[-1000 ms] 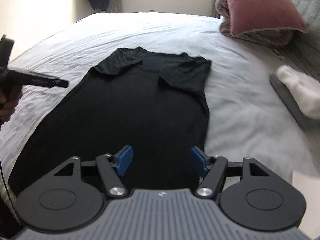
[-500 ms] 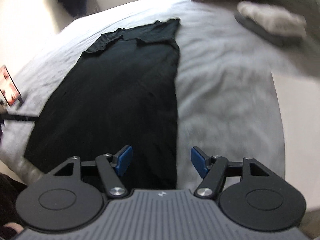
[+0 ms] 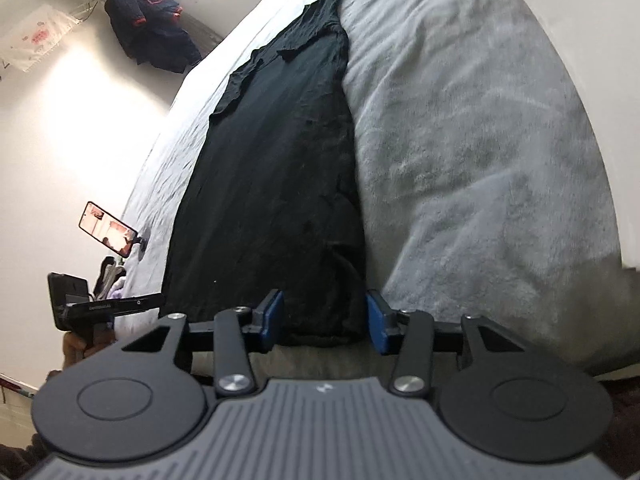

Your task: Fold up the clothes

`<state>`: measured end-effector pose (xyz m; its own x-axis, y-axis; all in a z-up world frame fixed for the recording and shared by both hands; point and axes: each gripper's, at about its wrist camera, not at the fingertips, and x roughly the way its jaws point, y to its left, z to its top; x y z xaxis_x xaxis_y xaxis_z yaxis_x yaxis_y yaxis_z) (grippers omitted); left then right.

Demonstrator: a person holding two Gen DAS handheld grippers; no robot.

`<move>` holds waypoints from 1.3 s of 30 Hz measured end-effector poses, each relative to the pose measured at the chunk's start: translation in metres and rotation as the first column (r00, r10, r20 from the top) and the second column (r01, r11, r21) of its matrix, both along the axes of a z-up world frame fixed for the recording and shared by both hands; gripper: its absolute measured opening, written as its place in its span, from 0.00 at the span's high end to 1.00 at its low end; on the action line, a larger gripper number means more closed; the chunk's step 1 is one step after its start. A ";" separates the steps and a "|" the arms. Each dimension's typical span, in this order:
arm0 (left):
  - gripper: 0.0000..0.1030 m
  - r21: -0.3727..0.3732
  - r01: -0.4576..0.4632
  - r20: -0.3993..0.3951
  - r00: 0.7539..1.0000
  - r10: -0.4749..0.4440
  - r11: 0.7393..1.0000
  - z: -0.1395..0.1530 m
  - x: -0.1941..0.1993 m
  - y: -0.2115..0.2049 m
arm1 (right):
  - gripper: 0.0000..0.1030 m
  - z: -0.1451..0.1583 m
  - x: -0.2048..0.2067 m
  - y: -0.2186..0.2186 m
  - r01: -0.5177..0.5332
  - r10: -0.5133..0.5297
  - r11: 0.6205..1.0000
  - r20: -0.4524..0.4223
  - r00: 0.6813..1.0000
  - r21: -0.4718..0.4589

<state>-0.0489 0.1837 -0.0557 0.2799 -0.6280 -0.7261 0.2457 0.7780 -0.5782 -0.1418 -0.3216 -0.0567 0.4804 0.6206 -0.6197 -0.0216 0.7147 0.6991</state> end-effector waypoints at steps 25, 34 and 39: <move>0.95 -0.120 -0.063 -0.028 0.998 0.060 0.991 0.009 0.003 0.003 | 0.88 0.022 0.030 0.017 -0.130 0.129 0.991 0.025 0.991 0.036; 0.95 -0.260 -0.197 -0.023 0.980 0.198 0.945 0.028 0.046 -0.003 | 0.88 0.048 0.081 0.031 -0.127 0.126 0.992 0.106 0.986 0.006; 0.95 -0.256 -0.302 -0.024 0.952 0.306 0.918 0.017 0.076 -0.002 | 0.88 0.045 0.126 0.039 -0.088 0.091 0.996 0.098 0.991 -0.034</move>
